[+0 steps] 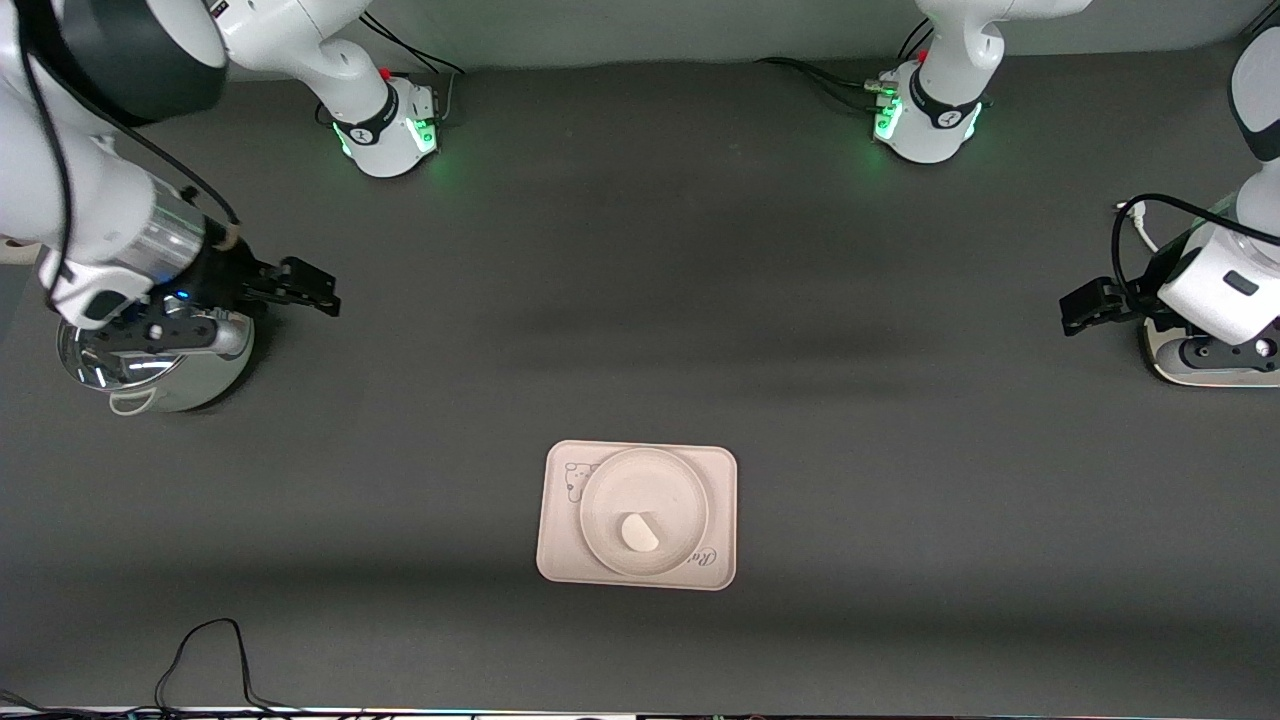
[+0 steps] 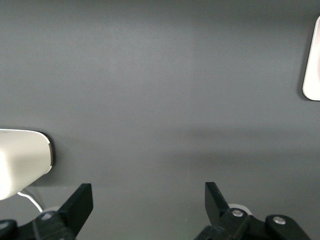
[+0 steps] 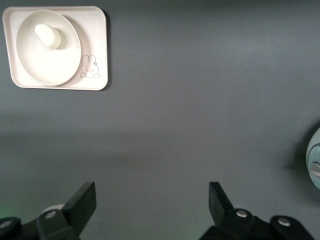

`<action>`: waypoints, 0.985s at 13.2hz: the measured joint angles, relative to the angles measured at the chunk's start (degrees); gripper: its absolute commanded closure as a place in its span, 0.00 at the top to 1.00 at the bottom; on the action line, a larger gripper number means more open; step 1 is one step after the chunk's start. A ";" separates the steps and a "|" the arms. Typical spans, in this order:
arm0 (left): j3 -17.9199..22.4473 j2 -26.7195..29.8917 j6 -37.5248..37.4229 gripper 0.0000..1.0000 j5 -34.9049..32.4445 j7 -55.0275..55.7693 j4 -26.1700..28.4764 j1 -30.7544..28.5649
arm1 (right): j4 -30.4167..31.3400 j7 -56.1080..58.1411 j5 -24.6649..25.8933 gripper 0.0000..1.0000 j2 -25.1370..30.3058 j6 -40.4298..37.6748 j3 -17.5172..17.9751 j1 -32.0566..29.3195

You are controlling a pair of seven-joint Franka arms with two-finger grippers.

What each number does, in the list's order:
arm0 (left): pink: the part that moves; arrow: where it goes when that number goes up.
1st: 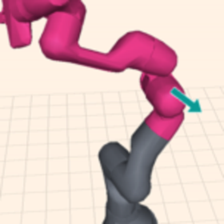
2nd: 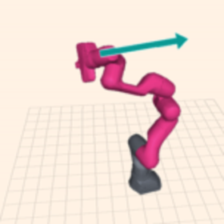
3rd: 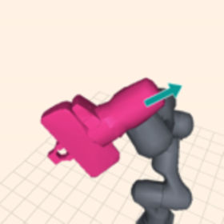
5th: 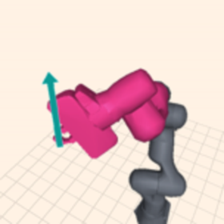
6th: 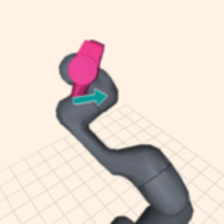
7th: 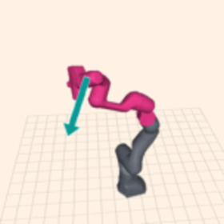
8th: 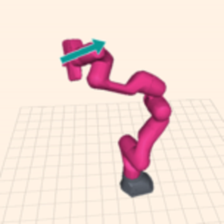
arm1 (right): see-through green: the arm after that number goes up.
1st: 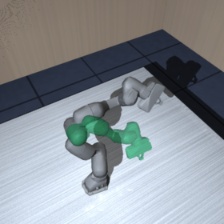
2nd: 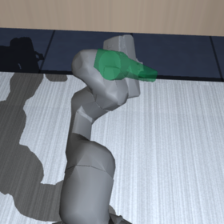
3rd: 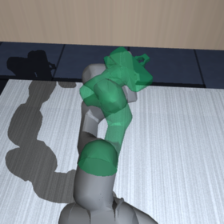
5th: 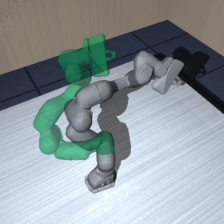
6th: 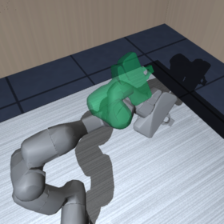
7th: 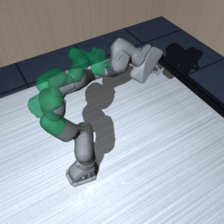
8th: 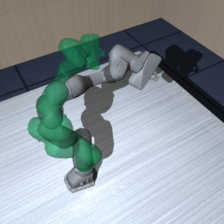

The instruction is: Place bun in plate and plate on tray

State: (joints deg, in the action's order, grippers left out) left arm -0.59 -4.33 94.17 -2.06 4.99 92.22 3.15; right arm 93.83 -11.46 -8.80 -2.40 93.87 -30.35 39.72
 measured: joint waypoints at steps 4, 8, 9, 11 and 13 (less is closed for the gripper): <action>0.00 0.00 0.00 1.00 0.00 0.00 0.00 0.00 | 0.00 1.96 0.26 1.00 0.72 -0.71 4.90 -7.66; 0.00 0.00 0.00 1.00 0.00 0.00 -0.01 0.00 | -0.02 3.20 0.35 1.00 2.10 -2.40 22.95 -27.57; 0.00 0.00 0.00 1.00 0.01 0.00 -0.01 0.00 | -0.02 3.23 0.39 1.00 2.58 -2.63 26.37 -31.32; 0.00 0.00 0.00 1.00 0.02 0.00 -0.01 0.00 | -0.01 3.86 1.09 1.00 3.12 -2.67 28.92 -34.49; -0.01 0.00 0.00 1.00 0.04 0.00 -0.01 0.00 | 0.02 5.49 3.98 1.00 3.14 -2.63 30.16 -35.69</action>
State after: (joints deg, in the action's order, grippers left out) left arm -0.60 -4.33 94.17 -2.02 4.99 92.21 3.15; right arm 93.85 -5.96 -4.83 0.74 91.24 -0.19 4.04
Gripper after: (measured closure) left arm 0.000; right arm 0.000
